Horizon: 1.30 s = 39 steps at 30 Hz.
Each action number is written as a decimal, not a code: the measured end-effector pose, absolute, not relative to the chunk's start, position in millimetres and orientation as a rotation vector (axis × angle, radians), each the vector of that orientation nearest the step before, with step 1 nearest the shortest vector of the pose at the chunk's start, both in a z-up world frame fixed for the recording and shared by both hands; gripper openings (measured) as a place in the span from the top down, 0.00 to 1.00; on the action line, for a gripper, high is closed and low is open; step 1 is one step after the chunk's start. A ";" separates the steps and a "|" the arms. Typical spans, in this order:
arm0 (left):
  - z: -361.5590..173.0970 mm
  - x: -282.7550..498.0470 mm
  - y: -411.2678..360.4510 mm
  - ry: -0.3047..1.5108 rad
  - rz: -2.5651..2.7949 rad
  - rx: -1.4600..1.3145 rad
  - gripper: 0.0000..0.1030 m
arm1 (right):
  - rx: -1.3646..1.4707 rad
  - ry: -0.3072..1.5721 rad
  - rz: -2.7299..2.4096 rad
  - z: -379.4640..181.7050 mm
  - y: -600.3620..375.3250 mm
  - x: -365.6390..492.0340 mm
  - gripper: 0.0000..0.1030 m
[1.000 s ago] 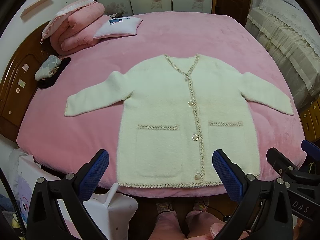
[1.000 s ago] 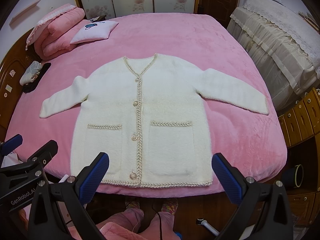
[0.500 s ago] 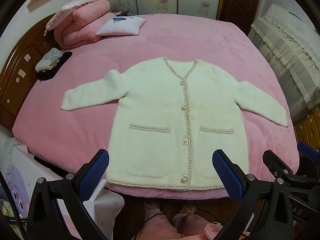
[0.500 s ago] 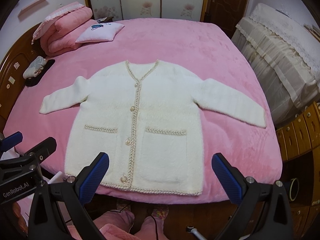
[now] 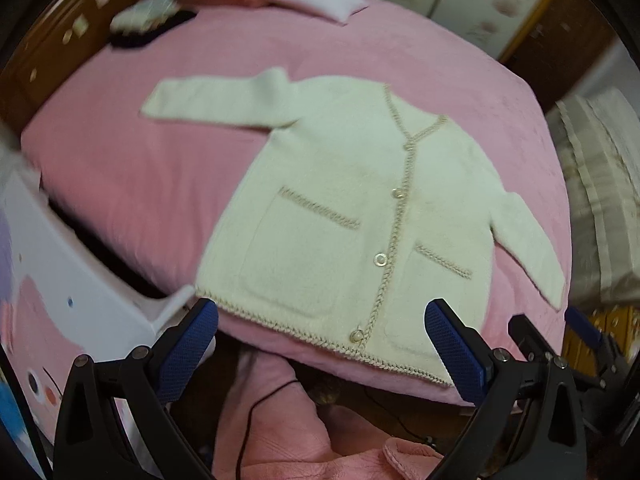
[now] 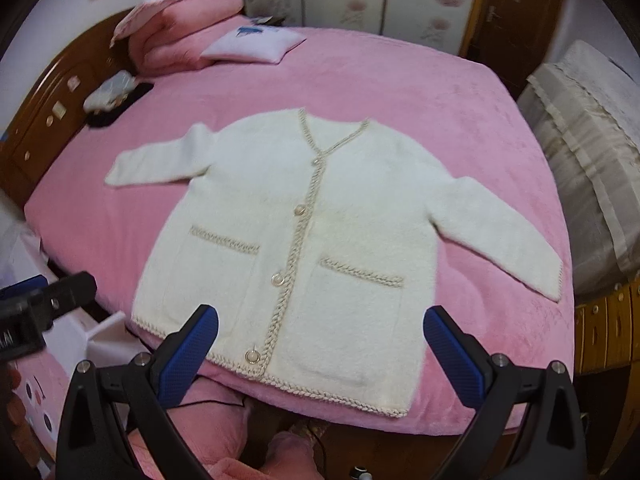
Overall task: Fold large clothes
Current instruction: 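Grasp the cuff of one cardigan sleeve with the left gripper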
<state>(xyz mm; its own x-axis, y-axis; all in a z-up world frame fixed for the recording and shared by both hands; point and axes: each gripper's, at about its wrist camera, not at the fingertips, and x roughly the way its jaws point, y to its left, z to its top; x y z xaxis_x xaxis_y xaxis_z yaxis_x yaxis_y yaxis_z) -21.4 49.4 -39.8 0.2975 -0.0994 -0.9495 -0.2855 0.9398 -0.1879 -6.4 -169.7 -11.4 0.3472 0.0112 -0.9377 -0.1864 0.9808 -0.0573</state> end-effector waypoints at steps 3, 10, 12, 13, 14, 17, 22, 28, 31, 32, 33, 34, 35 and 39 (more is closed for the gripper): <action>-62.4 -8.8 84.4 1.311 0.172 -0.421 0.01 | -0.228 1.240 0.158 -26.7 -146.9 5.2 0.00; -111.1 59.7 182.0 1.354 0.268 -0.442 0.01 | -0.300 1.329 0.177 -61.1 -81.4 49.4 0.00; -128.3 88.6 215.4 1.361 0.312 -0.405 0.01 | -0.306 1.363 0.168 -74.1 -57.9 64.5 0.00; -137.9 103.3 232.1 1.363 0.332 -0.396 0.01 | -0.307 1.378 0.166 -80.6 -48.3 69.5 0.00; -145.1 114.6 243.4 1.362 0.342 -0.398 0.01 | -0.309 1.399 0.164 -89.6 -34.0 77.3 0.00; -173.4 153.7 294.9 1.317 0.373 -0.460 0.01 | -0.329 1.434 0.159 -114.7 6.2 97.6 0.00; -235.1 217.2 383.4 1.240 0.468 -0.634 0.01 | -0.288 1.442 0.138 -155.0 59.7 127.6 0.00; -302.1 255.7 449.9 1.158 0.606 -0.754 0.04 | -0.161 1.585 0.193 -206.4 90.6 137.5 0.01; -330.7 270.2 477.0 1.118 0.640 -0.814 0.11 | -0.125 1.613 0.210 -222.3 96.7 131.4 0.01; -337.5 274.7 485.1 1.090 0.647 -0.832 0.12 | -0.113 1.627 0.220 -227.4 97.0 128.7 0.01; -340.3 278.0 491.3 1.053 0.645 -0.842 0.12 | -0.095 1.647 0.232 -233.0 95.7 126.0 0.01; -340.5 280.3 493.9 1.021 0.648 -0.839 0.14 | -0.078 1.663 0.238 -237.1 93.9 124.3 0.02; -339.9 283.5 496.0 0.995 0.650 -0.827 0.26 | -0.057 1.682 0.236 -241.7 90.2 122.3 0.03; -335.8 300.6 493.6 0.959 0.669 -0.733 0.61 | 0.059 1.770 0.165 -257.0 61.7 121.1 0.04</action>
<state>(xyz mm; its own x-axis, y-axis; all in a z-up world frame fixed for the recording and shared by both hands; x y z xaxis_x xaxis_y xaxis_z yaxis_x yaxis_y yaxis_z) 300.6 493.6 -335.8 0.4178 0.1768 -0.8912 -0.7755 0.5804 -0.2484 121.1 61.7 -257.0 -0.2049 0.1308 -0.9700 -0.0510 0.9883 0.1440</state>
